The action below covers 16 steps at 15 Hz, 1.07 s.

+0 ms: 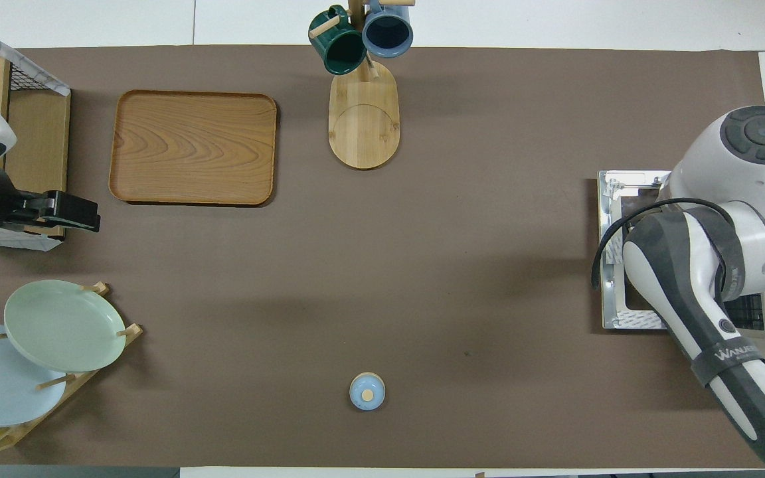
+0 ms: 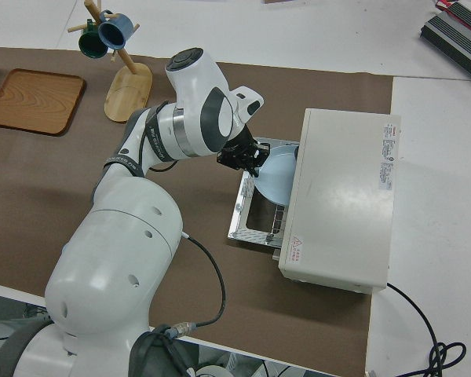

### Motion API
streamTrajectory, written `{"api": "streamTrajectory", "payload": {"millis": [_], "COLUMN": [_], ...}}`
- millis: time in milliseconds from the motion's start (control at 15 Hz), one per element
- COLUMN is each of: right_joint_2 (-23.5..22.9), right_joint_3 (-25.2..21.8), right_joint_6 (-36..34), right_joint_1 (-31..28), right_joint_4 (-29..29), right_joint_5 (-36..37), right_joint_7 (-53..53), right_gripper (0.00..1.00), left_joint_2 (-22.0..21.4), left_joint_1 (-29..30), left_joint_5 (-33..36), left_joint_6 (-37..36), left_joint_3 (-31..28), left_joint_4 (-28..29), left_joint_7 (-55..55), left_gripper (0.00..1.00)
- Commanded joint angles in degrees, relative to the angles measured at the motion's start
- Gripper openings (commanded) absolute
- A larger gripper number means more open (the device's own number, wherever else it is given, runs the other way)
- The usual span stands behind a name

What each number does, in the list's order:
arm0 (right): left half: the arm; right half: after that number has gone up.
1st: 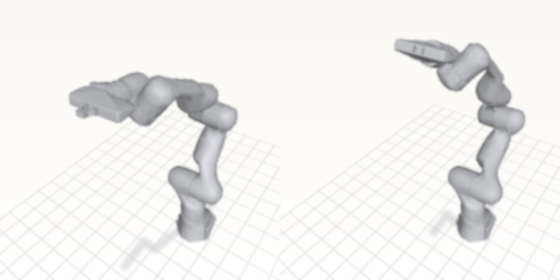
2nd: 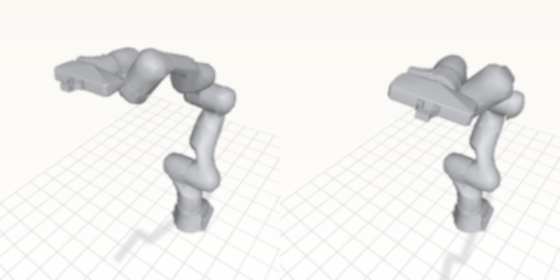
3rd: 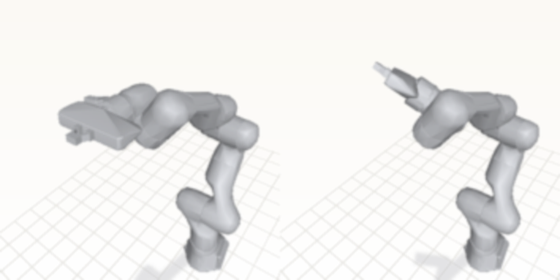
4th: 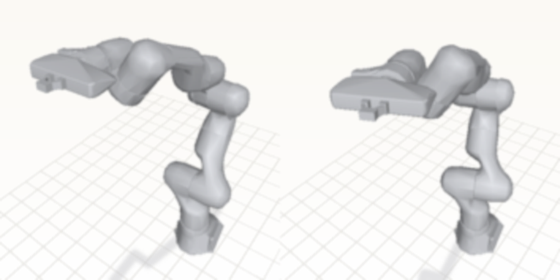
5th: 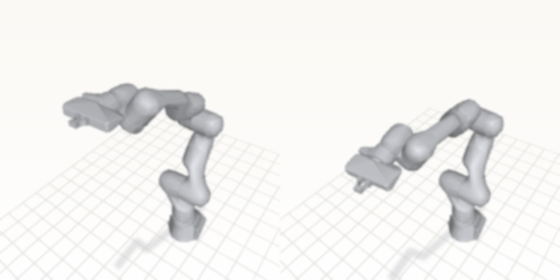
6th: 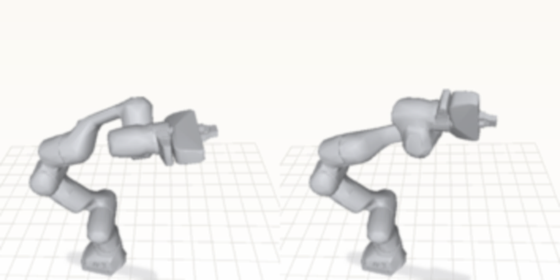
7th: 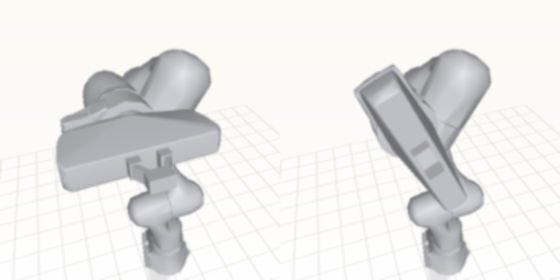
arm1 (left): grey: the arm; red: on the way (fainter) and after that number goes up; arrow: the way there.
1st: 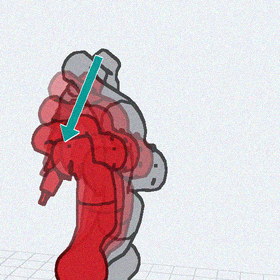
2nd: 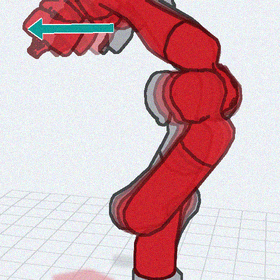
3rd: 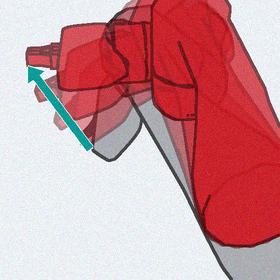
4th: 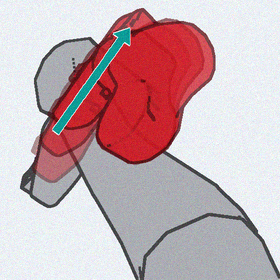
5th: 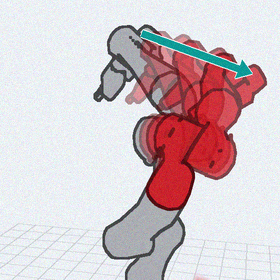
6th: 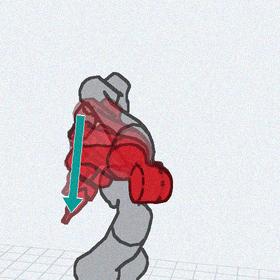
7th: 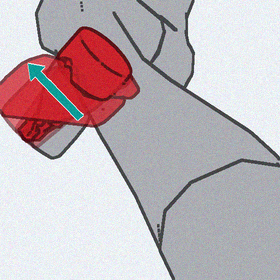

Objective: Put eggplant into oven
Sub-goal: 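Carry the plate with the eggplant into the oven with the right gripper, then push the oven door closed with the right gripper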

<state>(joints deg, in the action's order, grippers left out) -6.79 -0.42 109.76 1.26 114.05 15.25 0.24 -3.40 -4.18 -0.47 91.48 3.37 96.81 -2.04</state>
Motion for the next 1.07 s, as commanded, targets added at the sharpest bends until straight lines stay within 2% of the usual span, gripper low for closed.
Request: {"api": "streamTrajectory", "payload": {"millis": [0, 67, 133, 200, 267, 333, 467, 600, 733, 867, 933, 1000], "right_joint_2": [3.27, 3.36, 3.45, 3.45, 3.45, 3.45, 4.06, 3.98, 2.84, 2.92, 2.93, 3.01], "right_joint_3": [1.03, 1.03, 1.12, 1.12, 1.12, 1.12, 1.73, 2.70, 2.70, 2.79, 2.79, 2.71], "right_joint_6": [4.14, 4.84, 5.02, 4.94, 4.76, 4.33, 3.19, -1.63, -2.36, 3.15, 5.36, 8.51], "right_joint_1": [-1.96, -2.83, -3.28, -3.19, -2.93, -2.84, -2.49, 0.22, 3.39, 3.75, 5.14, 6.20], "right_joint_4": [5.91, 6.79, 6.97, 6.98, 6.89, 6.54, 5.23, 0.41, -2.25, 0.36, 2.39, 4.67], "right_joint_5": [-0.13, -0.13, -0.22, -0.57, -0.83, -0.84, -1.97, -4.17, -5.14, -8.46, -10.13, -10.24], "right_joint_7": [0.63, 0.90, 1.07, 1.07, 1.07, 1.16, 1.16, 0.72, -1.89, -6.03, -6.83, -9.01], "right_gripper": [0.00, 0.00, 0.10, 0.34, 0.41, 0.47, 0.51, 0.53, 0.50, 0.23, 0.06, 0.00], "left_joint_2": [-0.21, -0.21, -0.21, -0.21, -0.21, -0.21, -0.21, -0.21, -0.03, 0.06, 0.23, 0.23], "left_joint_1": [-0.13, 0.13, 0.39, 0.48, 0.49, 0.49, 0.48, 1.10, 1.19, 1.28, 1.28, 1.28], "left_joint_5": [1.35, 1.35, 1.35, 1.27, 1.26, 1.26, 1.27, 1.27, 1.27, 1.35, 1.27, 1.35], "left_joint_6": [0.36, 0.36, 0.45, 0.80, 0.89, 0.89, 0.98, 0.98, 1.41, 1.33, 1.24, 0.98], "left_joint_3": [-0.39, -0.30, -0.30, -0.30, -0.30, -0.30, -0.30, -0.21, -0.12, -0.03, -0.03, -0.03], "left_joint_4": [0.13, 0.13, 0.13, 0.13, 0.13, 0.13, 0.13, 0.13, 0.05, -0.04, -0.04, -0.04], "left_joint_7": [0.81, 0.81, 0.81, 0.73, 0.72, 0.72, 0.38, 0.29, 0.81, 0.81, 0.81, 0.81], "left_gripper": [1.00, 1.00, 1.00, 1.00, 1.00, 1.00, 1.00, 1.00, 1.00, 1.00, 1.00, 1.00]}}
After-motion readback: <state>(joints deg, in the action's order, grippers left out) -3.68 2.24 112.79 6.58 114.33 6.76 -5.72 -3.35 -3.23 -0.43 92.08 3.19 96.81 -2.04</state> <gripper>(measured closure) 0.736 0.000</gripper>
